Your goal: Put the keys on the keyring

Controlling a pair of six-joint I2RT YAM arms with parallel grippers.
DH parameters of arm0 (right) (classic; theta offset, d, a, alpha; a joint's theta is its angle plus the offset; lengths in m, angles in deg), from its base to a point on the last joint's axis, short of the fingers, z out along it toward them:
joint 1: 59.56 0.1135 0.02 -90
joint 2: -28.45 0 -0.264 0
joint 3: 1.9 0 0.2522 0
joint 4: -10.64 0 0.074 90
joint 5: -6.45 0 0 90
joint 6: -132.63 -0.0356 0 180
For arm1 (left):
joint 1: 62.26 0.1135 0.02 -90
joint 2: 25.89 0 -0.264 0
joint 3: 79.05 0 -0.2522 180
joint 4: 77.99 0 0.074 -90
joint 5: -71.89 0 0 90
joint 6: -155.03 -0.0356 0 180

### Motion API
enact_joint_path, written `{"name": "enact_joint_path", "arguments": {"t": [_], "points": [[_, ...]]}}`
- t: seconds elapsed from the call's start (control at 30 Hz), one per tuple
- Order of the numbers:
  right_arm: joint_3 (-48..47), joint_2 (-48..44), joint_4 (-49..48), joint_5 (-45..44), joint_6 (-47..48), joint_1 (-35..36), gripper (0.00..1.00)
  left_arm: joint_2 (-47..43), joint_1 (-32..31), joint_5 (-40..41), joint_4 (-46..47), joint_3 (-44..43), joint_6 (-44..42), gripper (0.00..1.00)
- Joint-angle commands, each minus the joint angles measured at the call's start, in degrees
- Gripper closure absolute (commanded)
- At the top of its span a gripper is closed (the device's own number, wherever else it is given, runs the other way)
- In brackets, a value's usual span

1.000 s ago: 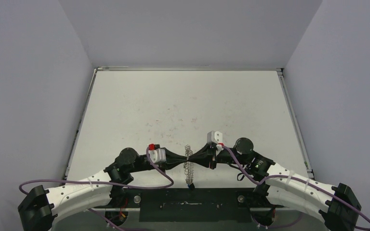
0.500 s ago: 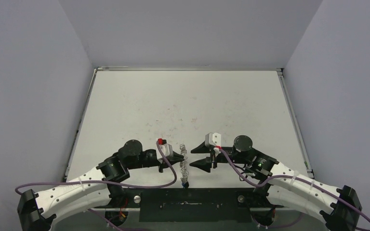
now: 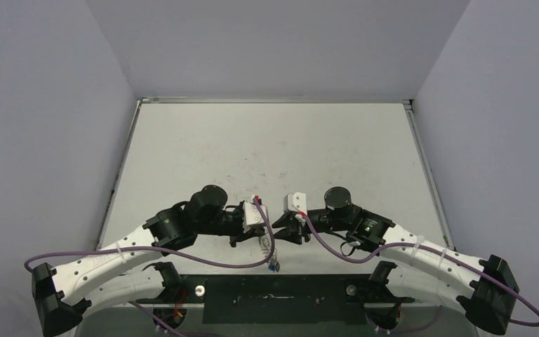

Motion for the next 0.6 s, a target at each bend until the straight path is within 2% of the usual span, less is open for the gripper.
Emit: {"name": "enact_joint_path", "arguments": {"t": [0.0, 0.33, 0.57], "points": [[-3.54, 1.72, -1.14, 2.69, 2.01, 0.22, 0.7, 0.61, -0.07, -3.07, -1.61, -4.07, -2.11, 1.0], [-3.06, 4.32, -4.45, 3.29, 1.39, 0.66, 0.64, 0.94, -0.2, -4.3, 0.73, -3.31, -1.42, 1.0], [-2.63, 6.63, -7.59, 4.16, 0.36, 1.15, 0.69, 0.25, -0.27, -4.65, 2.59, -2.3, -0.88, 1.0]]}}
